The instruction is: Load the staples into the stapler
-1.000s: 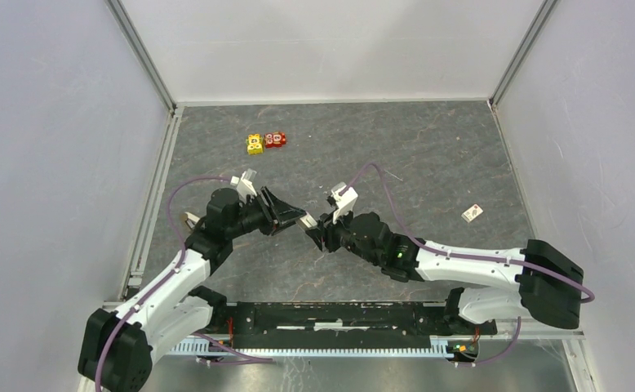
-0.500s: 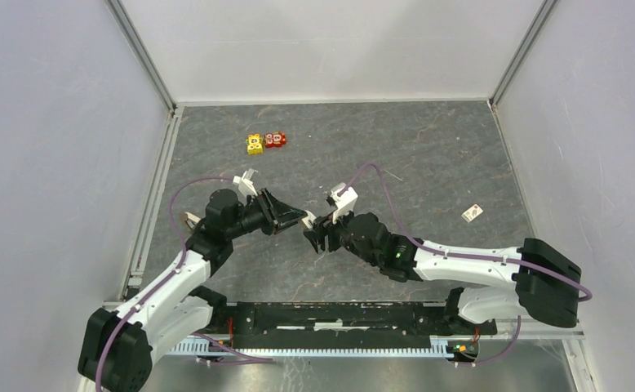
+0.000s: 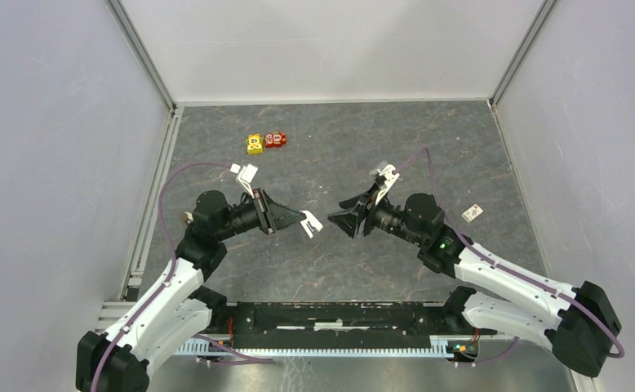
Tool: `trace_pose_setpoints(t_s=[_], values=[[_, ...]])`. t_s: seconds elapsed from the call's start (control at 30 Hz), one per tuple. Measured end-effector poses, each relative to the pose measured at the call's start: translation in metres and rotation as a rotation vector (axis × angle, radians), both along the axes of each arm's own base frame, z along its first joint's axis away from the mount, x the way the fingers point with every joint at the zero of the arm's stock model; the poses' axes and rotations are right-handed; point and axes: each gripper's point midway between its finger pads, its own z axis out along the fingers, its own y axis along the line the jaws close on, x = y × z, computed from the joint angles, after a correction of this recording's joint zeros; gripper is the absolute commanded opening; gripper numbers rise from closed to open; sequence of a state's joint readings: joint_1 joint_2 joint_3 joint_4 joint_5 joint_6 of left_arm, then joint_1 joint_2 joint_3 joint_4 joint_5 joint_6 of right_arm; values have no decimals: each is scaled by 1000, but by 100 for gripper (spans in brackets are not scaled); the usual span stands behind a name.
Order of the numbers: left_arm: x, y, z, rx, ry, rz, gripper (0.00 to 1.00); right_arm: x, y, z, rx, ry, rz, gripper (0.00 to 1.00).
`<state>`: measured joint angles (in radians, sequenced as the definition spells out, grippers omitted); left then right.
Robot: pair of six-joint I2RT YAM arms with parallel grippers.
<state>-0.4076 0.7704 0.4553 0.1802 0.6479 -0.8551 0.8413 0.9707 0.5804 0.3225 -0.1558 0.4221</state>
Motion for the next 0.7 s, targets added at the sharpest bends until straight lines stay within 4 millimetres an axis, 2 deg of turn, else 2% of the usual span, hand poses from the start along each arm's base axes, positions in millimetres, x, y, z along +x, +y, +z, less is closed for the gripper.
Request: trace_pose_setpoints(t_s=[0.3, 0.43, 0.6, 0.7], values=[[-25, -8, 24, -26, -160, -172, 2, -50, 29, 0, 94, 105, 331, 63], [-31, -9, 39, -57, -244, -205, 2, -58, 35, -2, 107, 130, 392, 58], [-35, -11, 48, -77, -303, -239, 2, -63, 41, -6, 119, 165, 440, 42], [-36, -11, 49, -79, -307, -254, 2, -65, 43, -4, 136, 172, 459, 43]])
